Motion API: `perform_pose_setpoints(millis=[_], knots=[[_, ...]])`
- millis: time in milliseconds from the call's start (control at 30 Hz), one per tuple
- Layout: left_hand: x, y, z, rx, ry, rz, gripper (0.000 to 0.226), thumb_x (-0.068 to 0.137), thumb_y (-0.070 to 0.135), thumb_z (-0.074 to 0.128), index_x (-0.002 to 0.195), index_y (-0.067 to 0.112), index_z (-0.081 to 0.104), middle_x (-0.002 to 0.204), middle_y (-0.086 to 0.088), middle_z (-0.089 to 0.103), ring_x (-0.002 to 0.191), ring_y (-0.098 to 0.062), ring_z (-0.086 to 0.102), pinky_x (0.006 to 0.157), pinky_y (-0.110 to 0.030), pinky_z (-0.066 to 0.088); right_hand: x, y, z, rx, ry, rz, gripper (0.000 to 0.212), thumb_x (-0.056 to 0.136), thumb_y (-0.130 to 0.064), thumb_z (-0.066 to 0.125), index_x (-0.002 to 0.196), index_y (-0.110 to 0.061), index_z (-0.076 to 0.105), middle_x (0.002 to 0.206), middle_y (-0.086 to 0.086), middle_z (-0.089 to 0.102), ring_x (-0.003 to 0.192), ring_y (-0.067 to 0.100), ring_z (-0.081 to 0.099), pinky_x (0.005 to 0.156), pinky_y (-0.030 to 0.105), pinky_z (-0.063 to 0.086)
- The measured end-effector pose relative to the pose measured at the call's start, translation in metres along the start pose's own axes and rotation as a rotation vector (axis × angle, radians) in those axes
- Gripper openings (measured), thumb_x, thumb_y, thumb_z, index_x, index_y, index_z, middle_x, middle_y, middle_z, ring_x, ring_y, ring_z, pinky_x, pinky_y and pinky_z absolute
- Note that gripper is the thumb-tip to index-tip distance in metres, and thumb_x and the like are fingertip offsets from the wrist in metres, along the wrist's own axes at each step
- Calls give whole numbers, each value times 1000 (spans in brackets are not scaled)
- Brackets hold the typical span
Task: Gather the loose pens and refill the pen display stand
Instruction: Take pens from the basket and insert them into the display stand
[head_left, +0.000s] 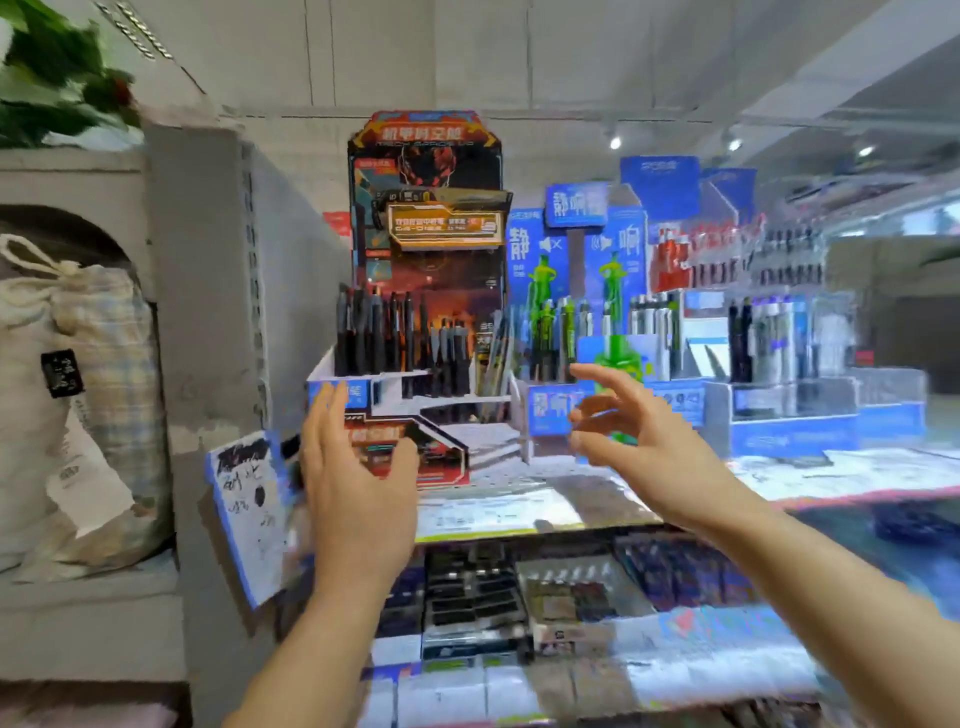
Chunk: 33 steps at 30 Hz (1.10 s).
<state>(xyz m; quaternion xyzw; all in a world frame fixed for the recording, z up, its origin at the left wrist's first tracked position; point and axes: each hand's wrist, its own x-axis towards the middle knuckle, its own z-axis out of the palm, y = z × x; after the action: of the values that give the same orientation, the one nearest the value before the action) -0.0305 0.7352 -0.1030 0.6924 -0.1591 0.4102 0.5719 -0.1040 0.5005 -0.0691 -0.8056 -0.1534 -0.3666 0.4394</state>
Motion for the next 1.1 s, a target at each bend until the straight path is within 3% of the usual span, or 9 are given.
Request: perform_pose_setpoints(millis=[100,200,267,433,567,767,900,967,1100], knots=[[-56,54,44,-267,-226,-25,41,81,27,64,122,28,60,127,3,62,120,-13,57,104,-32,44,-44,12,-73,-6,42,70,55,81,-18,76,123,-50,57,100,-7,68,93,7,69,93,38,51],[-108,110,103,-476,-465,-123,31,79,27,68,110,28,64,109,12,68,97,1,63,91,-28,49,-90,29,-147,-3,111,156,53,88,-6,74,120,-46,59,105,-1,67,90,9,68,90,40,51],[-141,138,144,-563,-548,-151,24,88,15,71,108,27,64,108,10,68,90,5,64,90,-28,49,-122,39,-195,-37,139,202,54,90,-4,71,120,-47,59,107,0,67,92,8,68,88,37,51],[-219,199,239,-637,-787,-228,27,92,4,65,106,27,64,108,8,69,95,-4,65,95,-32,50,-186,51,-308,-164,230,302,54,89,-2,72,119,-44,58,108,0,66,92,5,66,85,26,51],[-261,250,312,-643,-926,-179,30,93,8,66,114,29,61,114,8,67,90,3,65,87,-24,50,-222,57,-388,-294,313,360,51,84,-24,77,121,-53,57,113,-9,66,99,-1,66,92,26,50],[-297,307,426,-633,-1120,19,44,91,19,70,130,31,53,118,11,64,99,3,63,83,-11,48,-249,103,-478,-406,415,479,49,91,-27,73,126,-55,53,120,-17,62,110,-2,60,101,39,50],[-290,348,516,-562,-1138,217,55,88,27,72,138,25,48,119,6,60,104,-12,63,94,-29,49,-234,137,-538,-458,401,510,47,87,-34,74,114,-66,52,122,-16,63,112,-2,61,99,32,52],[-278,370,563,-487,-1148,315,63,86,36,71,142,24,44,118,9,58,104,-12,59,89,-29,43,-215,154,-570,-494,411,512,46,84,-37,74,113,-66,54,120,-18,63,106,-6,63,91,25,54],[-246,405,648,-338,-1184,403,66,87,42,64,145,24,39,122,6,58,111,-18,57,85,-29,35,-171,188,-632,-556,410,543,49,89,-32,74,128,-52,52,122,-18,62,112,2,63,101,38,53]])
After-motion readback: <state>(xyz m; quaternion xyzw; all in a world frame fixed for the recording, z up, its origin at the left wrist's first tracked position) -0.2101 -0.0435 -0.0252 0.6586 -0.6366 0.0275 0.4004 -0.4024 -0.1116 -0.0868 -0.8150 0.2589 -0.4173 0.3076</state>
